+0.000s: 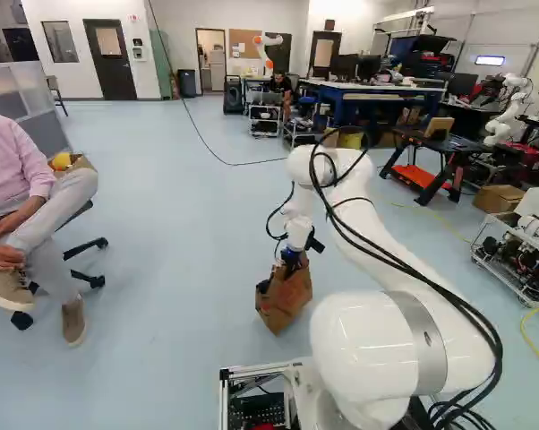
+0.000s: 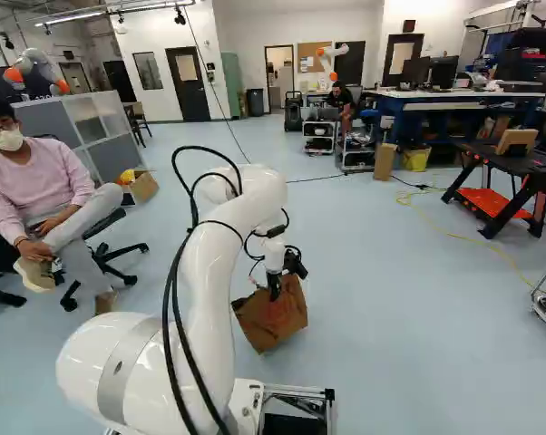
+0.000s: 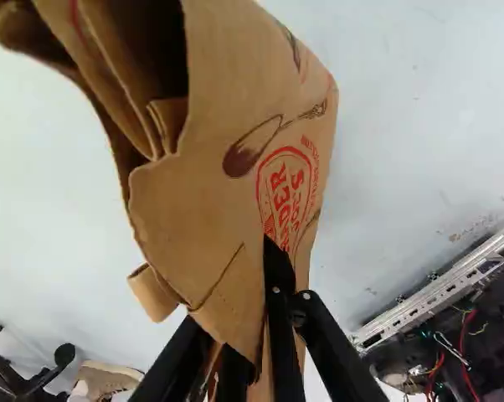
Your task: Pick up the grocery bag from the ground
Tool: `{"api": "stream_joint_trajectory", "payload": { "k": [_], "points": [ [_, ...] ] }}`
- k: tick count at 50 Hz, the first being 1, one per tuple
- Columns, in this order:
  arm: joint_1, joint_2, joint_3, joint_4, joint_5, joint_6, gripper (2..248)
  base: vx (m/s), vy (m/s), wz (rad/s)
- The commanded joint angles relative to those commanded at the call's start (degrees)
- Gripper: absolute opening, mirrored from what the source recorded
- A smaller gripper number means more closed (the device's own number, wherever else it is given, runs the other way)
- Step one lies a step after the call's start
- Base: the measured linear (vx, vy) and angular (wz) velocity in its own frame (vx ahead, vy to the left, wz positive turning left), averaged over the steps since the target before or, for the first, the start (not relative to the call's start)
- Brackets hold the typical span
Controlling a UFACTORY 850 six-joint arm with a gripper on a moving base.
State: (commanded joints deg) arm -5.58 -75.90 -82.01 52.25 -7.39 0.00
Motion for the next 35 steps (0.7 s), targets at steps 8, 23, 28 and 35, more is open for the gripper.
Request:
{"api": "stream_joint_trajectory", "payload": {
  "k": [8,23,28,35],
  "points": [
    [-0.1,3.5,3.5,0.0,0.0,0.0,20,0.0,0.0,0.0],
    [-0.2,10.1,9.8,0.0,0.0,0.0,20,0.0,0.0,0.0],
    [-0.2,12.3,11.9,0.0,0.0,0.0,20,0.0,0.0,0.0],
    [-0.3,15.4,14.7,0.0,0.0,0.0,20,0.0,0.0,0.0]
  ]
}}
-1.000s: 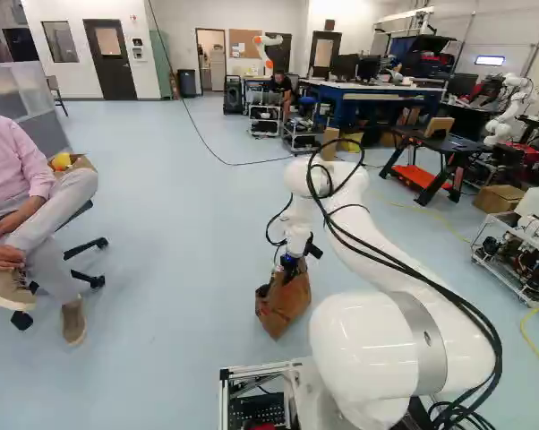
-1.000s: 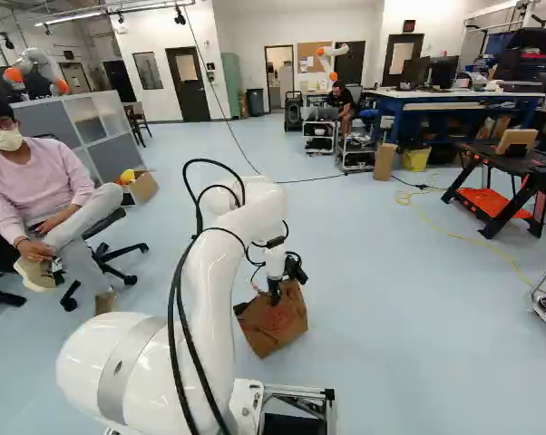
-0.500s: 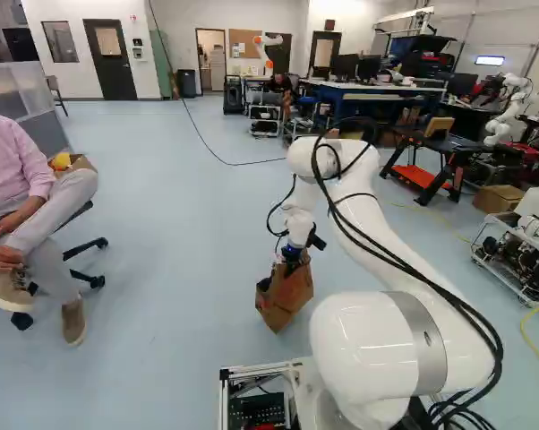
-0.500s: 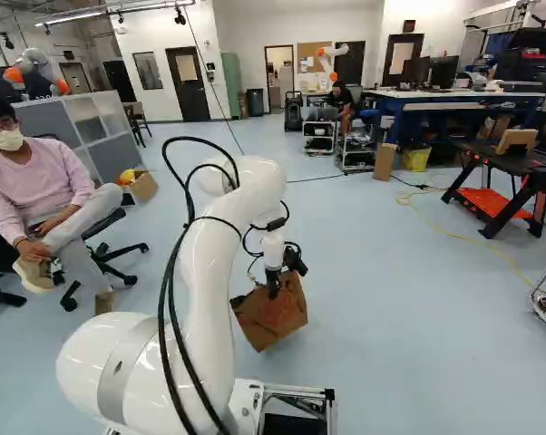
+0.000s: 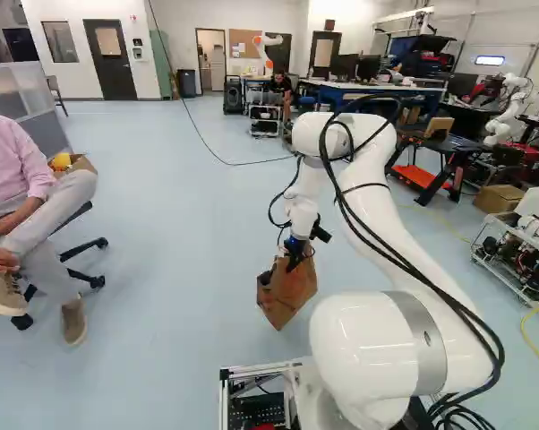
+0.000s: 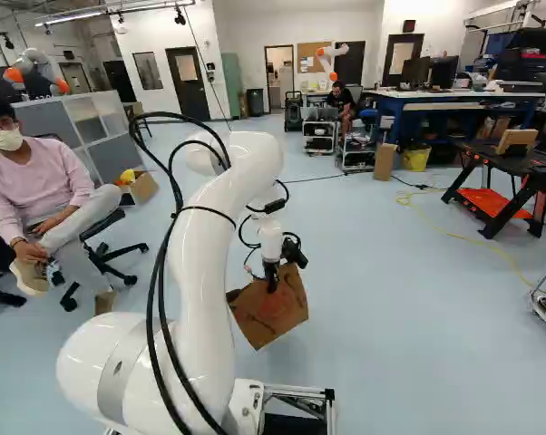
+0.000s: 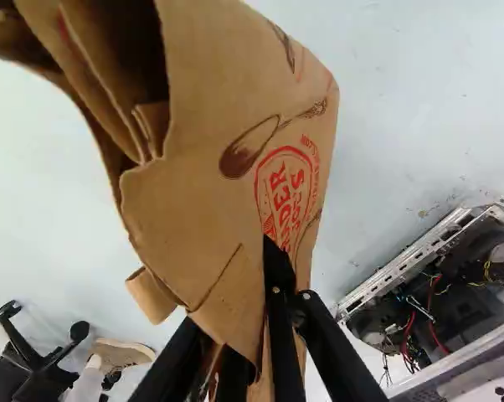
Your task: Pick up the grocery bag from the ground
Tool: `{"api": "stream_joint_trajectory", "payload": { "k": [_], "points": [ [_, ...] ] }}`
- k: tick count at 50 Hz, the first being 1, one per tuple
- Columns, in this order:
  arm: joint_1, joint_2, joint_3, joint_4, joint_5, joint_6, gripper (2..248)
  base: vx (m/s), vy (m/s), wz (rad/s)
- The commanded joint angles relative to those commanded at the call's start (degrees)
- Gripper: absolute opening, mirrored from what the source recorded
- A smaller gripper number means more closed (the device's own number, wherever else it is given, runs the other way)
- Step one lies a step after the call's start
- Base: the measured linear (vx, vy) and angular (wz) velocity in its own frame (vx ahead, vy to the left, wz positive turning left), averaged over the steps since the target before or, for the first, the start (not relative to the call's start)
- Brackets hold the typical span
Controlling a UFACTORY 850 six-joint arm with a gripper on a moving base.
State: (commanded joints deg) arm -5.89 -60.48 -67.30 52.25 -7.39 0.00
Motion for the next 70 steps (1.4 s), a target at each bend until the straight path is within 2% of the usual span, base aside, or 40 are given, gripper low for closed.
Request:
{"api": "stream_joint_trajectory", "payload": {
  "k": [20,43,70],
  "points": [
    [-0.2,9.2,7.8,0.0,0.7,0.0,20,0.0,0.0,0.0],
    [-0.4,20.2,16.2,0.0,7.5,0.0,20,0.0,0.0,0.0],
    [-0.6,33.4,24.5,0.0,8.0,0.0,20,0.0,0.0,0.0]
  ]
}}
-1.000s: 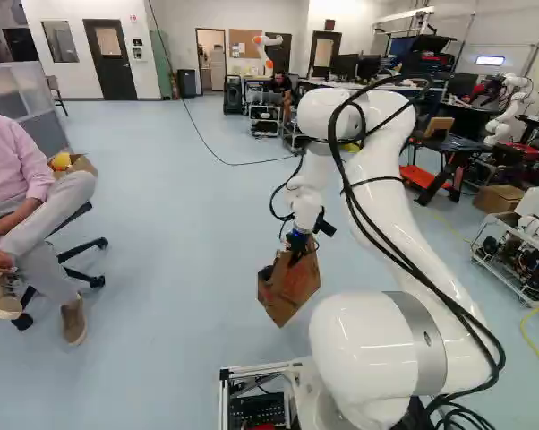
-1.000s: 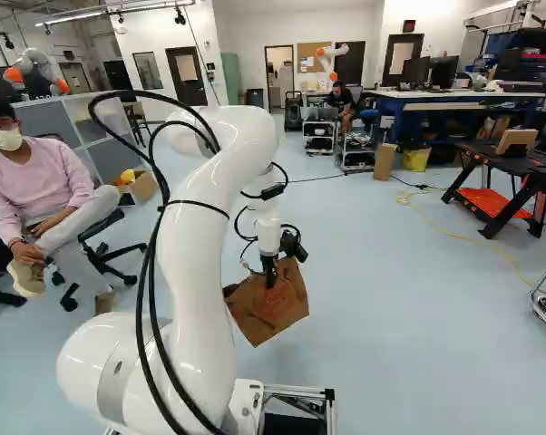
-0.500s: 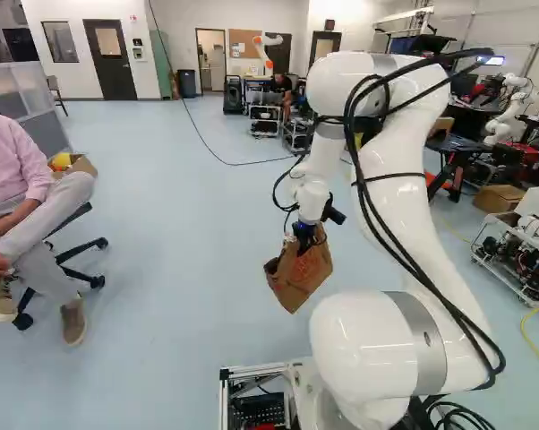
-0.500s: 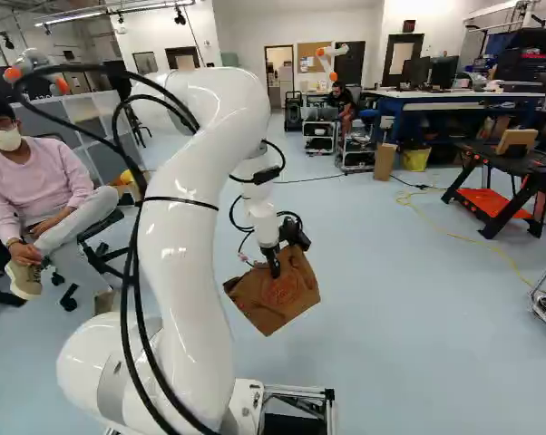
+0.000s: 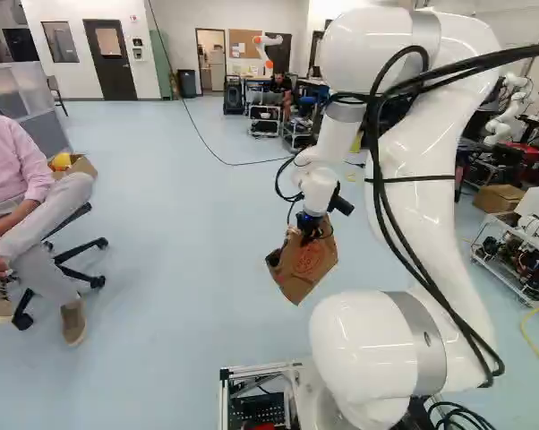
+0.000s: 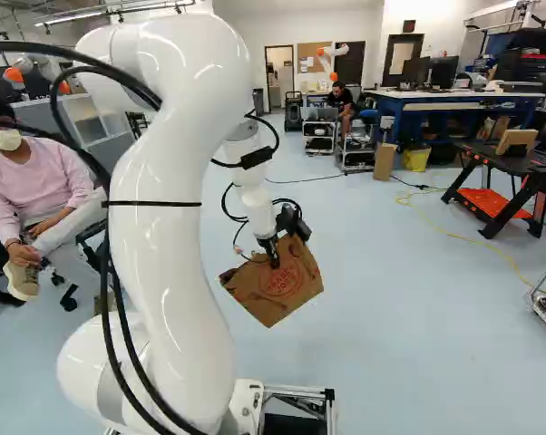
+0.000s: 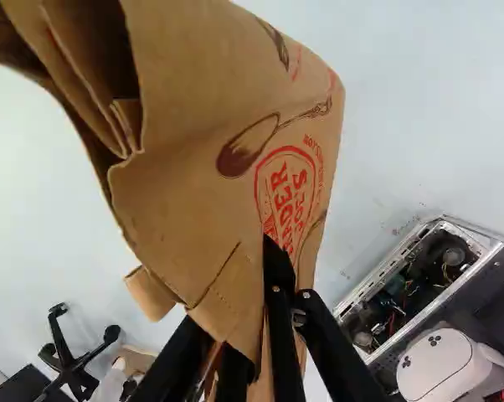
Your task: Pick up the grocery bag from the ground
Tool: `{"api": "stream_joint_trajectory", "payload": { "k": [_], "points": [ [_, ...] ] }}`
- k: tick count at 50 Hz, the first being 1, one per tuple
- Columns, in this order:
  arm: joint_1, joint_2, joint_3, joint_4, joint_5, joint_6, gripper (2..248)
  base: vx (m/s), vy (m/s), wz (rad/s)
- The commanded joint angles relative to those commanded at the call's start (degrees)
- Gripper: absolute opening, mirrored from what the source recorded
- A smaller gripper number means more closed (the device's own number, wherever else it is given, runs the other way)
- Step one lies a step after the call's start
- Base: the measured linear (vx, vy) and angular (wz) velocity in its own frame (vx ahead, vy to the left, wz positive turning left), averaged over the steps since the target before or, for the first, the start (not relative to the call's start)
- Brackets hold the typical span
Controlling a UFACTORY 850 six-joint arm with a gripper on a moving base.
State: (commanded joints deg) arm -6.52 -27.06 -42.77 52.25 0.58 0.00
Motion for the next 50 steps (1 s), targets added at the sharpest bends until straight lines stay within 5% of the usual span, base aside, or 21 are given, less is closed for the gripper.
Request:
{"api": "stream_joint_trajectory", "payload": {
  "k": [12,50],
  "points": [
    [-0.1,3.9,2.4,0.0,0.0,0.0,20,0.0,0.0,0.0],
    [-0.1,6.0,4.7,-1.1,1.1,0.0,20,0.0,0.0,0.0]
  ]
}}
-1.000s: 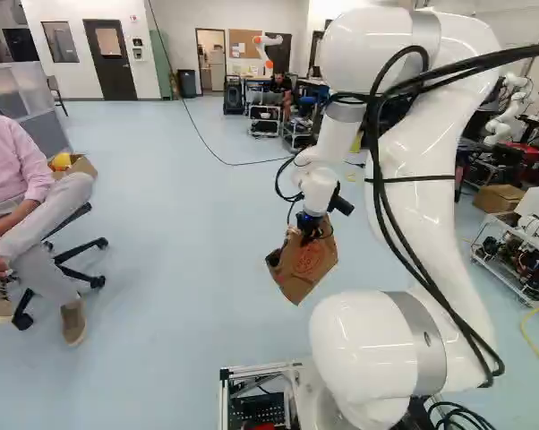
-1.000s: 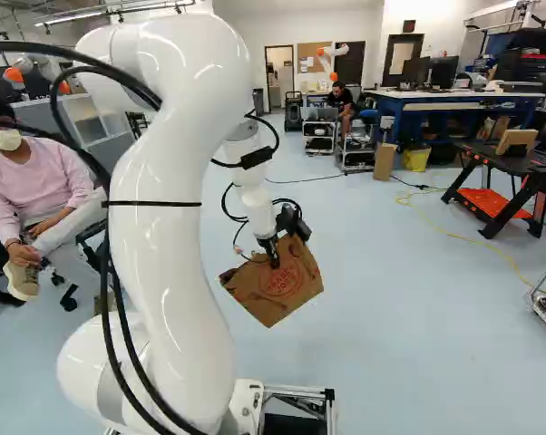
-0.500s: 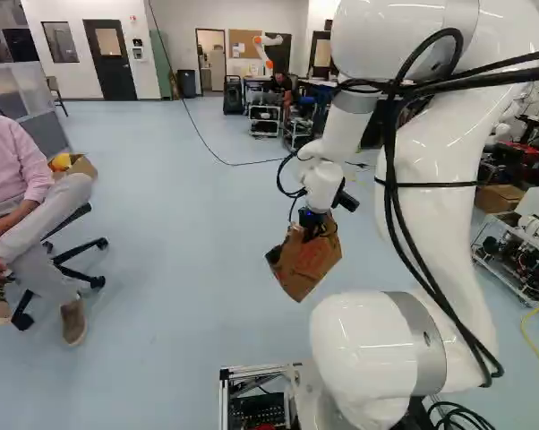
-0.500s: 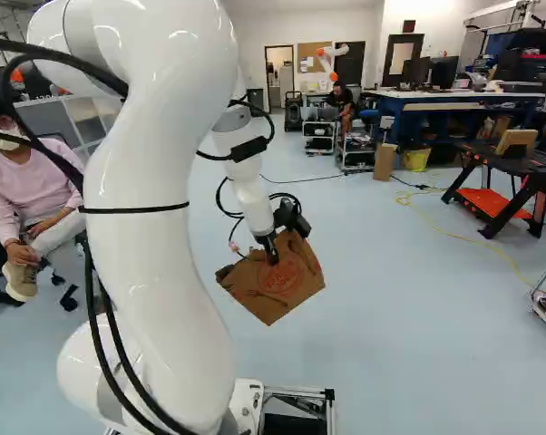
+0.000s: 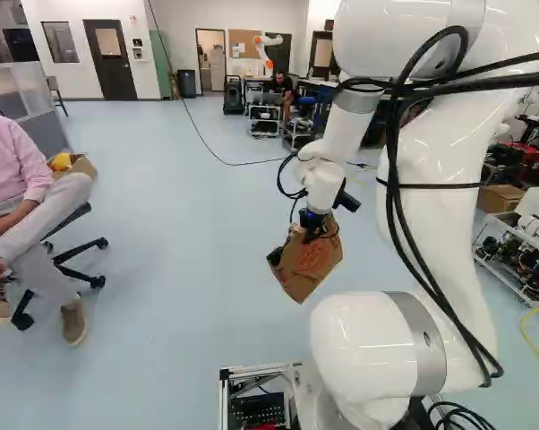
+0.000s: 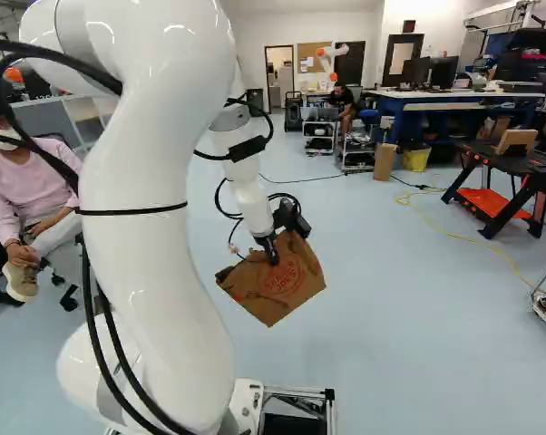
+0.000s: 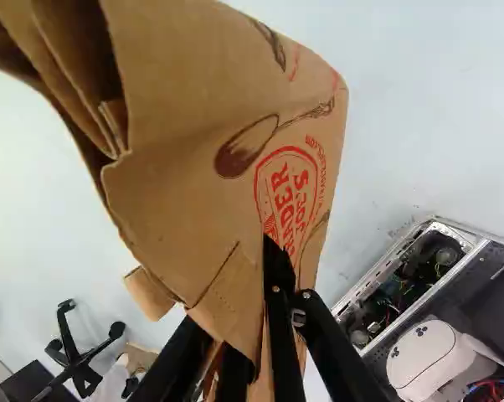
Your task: Pick up the grocery bag from the ground
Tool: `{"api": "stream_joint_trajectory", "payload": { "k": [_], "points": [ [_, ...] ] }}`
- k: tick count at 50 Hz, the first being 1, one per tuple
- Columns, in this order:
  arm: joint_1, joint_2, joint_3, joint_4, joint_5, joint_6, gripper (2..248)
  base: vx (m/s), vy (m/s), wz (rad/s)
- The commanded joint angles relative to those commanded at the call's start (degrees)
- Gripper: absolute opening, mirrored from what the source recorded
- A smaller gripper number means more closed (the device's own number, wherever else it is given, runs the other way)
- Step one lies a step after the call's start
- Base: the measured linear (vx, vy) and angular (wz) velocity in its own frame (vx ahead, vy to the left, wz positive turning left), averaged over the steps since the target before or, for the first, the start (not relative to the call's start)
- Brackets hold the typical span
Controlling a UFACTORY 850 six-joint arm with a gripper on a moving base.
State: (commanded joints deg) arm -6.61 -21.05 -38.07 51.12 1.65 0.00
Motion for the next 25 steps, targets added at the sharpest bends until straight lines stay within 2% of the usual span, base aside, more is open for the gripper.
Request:
{"api": "stream_joint_trajectory", "payload": {
  "k": [25],
  "points": [
    [0.6,3.6,3.2,-5.0,4.7,0.0,20,0.0,0.0,0.0]
  ]
}}
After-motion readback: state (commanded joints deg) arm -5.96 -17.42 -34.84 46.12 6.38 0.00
